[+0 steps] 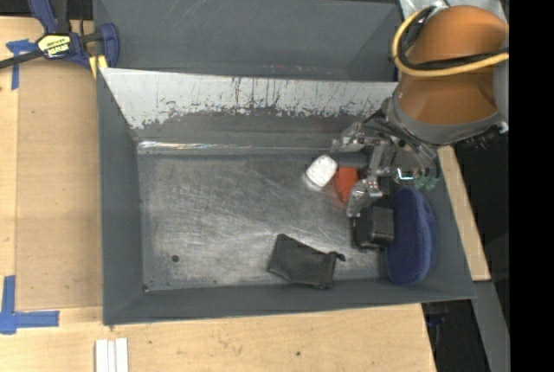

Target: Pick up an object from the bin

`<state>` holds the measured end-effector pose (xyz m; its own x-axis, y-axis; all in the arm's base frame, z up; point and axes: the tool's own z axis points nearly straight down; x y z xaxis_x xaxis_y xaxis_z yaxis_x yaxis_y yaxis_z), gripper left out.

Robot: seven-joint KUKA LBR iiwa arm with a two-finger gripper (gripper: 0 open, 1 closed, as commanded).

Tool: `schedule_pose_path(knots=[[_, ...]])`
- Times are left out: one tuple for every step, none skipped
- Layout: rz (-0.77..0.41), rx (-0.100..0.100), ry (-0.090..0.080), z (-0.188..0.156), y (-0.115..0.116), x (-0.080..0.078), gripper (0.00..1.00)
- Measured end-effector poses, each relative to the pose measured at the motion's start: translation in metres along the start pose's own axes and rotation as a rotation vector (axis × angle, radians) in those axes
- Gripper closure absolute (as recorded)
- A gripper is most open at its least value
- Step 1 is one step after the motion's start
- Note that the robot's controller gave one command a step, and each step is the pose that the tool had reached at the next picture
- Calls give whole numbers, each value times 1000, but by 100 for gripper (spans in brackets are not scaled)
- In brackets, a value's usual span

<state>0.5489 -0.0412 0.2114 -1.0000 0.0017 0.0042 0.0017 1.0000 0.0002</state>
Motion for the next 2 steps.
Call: schedule_pose_path(knots=[[-135, 2, -14, 140, 87, 25, 0], [345, 1, -6, 114, 36, 41, 0]])
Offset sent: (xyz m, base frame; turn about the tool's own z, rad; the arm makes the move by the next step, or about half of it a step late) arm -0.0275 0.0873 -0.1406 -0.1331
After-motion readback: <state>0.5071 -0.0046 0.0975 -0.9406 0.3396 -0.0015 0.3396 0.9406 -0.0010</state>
